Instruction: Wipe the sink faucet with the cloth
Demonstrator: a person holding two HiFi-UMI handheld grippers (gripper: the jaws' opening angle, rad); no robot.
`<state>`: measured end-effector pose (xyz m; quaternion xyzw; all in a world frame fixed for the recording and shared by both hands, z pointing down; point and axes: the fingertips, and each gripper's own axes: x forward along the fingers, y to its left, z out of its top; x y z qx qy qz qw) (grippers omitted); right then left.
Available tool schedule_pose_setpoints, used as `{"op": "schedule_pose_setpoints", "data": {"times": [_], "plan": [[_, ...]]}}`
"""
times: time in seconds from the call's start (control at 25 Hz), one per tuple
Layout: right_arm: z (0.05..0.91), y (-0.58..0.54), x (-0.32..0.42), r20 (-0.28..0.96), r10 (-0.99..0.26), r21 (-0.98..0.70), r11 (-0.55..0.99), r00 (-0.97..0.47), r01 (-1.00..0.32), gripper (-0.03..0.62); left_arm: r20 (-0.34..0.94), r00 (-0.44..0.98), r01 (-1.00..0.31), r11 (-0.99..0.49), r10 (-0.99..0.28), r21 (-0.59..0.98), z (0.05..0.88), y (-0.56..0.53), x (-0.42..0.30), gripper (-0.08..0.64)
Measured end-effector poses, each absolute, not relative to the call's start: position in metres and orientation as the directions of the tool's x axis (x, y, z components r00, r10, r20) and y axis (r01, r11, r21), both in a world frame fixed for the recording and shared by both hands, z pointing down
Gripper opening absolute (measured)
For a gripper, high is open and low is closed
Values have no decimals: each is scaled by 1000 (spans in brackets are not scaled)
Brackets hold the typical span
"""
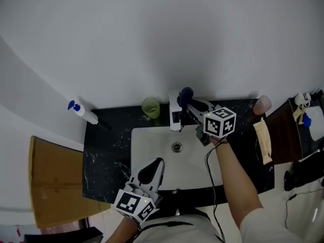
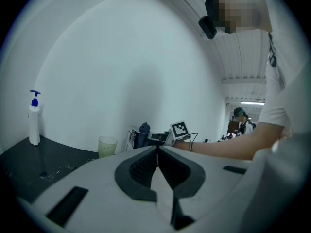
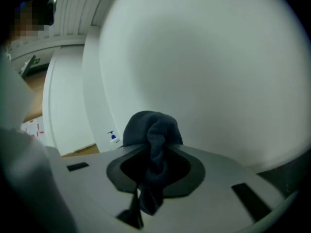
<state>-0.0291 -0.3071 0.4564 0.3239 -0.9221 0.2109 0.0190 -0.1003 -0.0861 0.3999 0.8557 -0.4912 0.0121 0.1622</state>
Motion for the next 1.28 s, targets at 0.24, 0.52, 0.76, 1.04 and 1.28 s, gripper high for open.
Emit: {"op": "schedule_pose_setpoints", "data": {"times": [0.24,0.52,0.76,1.04,1.28], "plan": [[478,-341,-32,187,-658,-446,605,-730,-659,72,190,512,-849,-460,-838,259,404,-82,-102,11],[526,-349,-35,364,-633,-438,530,-683,-726,72,191,507,-850,-450,-841,273,409,-80,-101,11],[570,-320,-36,543,-498,-463,494,-676,-736,72,208,504,-855,-450,-838,256,408,-81,-101,11],[576,-292,-50,494,-479,-568,454,-726,-686,72,188,516,-845,-461,-836,270,414,-79,-98,11],[570,-263,-77,381,-401,-651,524,-833,-550,72,217,495,-861,-441,-841,253,407,-80,-101,11]]}}
